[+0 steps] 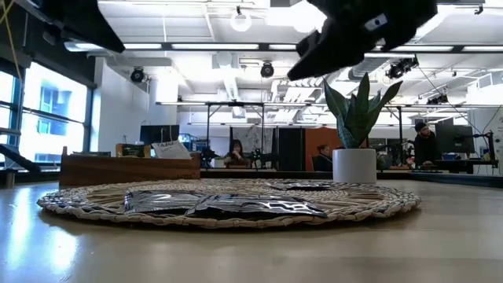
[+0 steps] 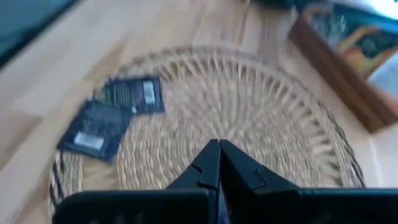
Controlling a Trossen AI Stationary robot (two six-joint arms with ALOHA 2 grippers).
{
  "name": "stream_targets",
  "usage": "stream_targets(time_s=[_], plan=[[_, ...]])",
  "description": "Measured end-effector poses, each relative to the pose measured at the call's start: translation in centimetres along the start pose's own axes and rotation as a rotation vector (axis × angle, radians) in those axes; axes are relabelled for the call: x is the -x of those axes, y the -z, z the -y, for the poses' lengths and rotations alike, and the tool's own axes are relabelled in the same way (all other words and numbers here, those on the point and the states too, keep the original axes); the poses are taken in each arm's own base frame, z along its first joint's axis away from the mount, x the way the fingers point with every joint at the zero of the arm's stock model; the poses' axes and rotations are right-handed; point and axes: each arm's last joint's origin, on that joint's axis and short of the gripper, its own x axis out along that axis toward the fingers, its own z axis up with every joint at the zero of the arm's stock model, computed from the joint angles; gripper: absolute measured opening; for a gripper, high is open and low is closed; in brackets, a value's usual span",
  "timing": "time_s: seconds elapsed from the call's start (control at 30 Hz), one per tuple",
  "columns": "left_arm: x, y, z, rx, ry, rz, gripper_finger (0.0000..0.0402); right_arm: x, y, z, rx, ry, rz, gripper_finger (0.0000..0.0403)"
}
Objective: Pick & Place Tea
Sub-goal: Put the top right black tea bag into the left compartment of the wooden organizer
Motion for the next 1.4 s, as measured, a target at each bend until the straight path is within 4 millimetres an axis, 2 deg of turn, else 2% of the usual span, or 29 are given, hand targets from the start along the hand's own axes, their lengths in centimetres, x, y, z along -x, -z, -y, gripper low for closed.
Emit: stream_targets(time_s=[0.1, 0.3, 0.5, 0.73, 0.97, 1.2, 1.3, 1.4], plan=[[-0.1, 0.7, 0.3, 0.007, 0.016, 0.0, 0.0, -0.2, 1.1, 0.1, -0.003, 0.047, 0.122, 0.0008], [-1.3, 1.4, 1.2, -0.014, 0.04, -0.128, 0.0012, -0.7, 2.8, 0.6, 0.011, 0.061, 0.049, 0.0054], [-2.6, 0.8, 1.1, -0.047, -0.006, -0.108, 0.0073, -1.3, 3.5, 0.2, -0.032, -0.007, 0.004, 0.0126], [-4.7, -0.7, 1.6, -0.098, -0.007, -0.066, 0.0144, -4.9, 6.0, -0.7, -0.005, -0.008, -0.102, 0.0167], [-6.1, -1.5, 0.8, -0.075, -0.012, -0.124, 0.0158, -7.7, 7.3, -0.2, 0.053, 0.004, -0.226, 0.0169], [-6.7, -1.7, 0.3, -0.049, -0.02, -0.158, 0.0158, -8.3, 8.3, 0.5, 0.052, 0.035, -0.276, 0.0165], [-6.6, -1.7, 0.3, -0.05, -0.019, -0.159, 0.0158, -8.3, 8.4, 0.7, 0.044, 0.024, -0.286, 0.0141], [-6.6, -1.7, 0.3, -0.05, -0.016, -0.162, 0.0158, -8.3, 8.5, 1.0, -0.003, -0.01, -0.285, 0.0096]])
